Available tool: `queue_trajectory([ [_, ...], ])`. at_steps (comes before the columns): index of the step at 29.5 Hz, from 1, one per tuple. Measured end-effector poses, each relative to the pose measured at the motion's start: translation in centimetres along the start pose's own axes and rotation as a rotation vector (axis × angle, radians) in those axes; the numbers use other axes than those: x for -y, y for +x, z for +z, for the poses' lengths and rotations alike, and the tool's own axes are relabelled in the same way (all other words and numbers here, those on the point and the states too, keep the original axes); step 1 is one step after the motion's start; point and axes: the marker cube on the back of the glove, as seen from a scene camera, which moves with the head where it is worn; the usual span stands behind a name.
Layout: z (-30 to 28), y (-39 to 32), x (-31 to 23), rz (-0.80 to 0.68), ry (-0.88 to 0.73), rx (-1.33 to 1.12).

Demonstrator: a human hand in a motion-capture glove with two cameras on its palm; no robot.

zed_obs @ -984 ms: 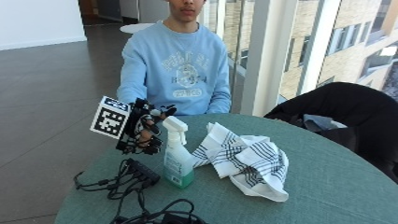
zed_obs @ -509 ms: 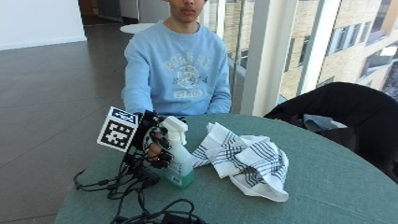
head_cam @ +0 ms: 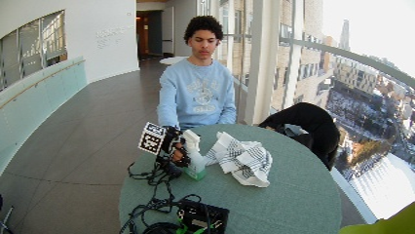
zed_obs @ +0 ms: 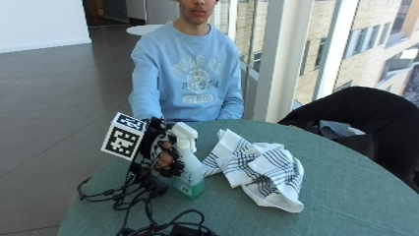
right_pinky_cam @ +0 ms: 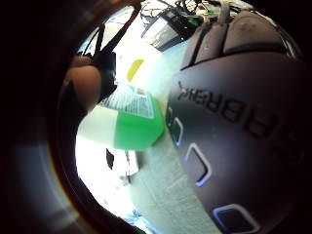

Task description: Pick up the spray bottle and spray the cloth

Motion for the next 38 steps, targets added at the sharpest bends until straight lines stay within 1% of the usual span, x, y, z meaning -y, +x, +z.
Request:
queue_trajectory([
  [12, 0.6, -0.1, 0.3, 0.059, 0.088, -0.037],
  [17, 1.0, -0.2, 0.3, 0.072, 0.062, -0.062],
  [23, 1.9, -1.1, 0.4, 0.085, -0.006, -0.021],
  [27, 2.5, -1.7, 0.3, 0.057, -0.007, -0.031],
  [31, 2.7, -2.4, -0.1, -0.011, -0.002, -0.07],
  [38, 1.2, -5.6, -1.1, -0.092, -0.036, -0.074],
])
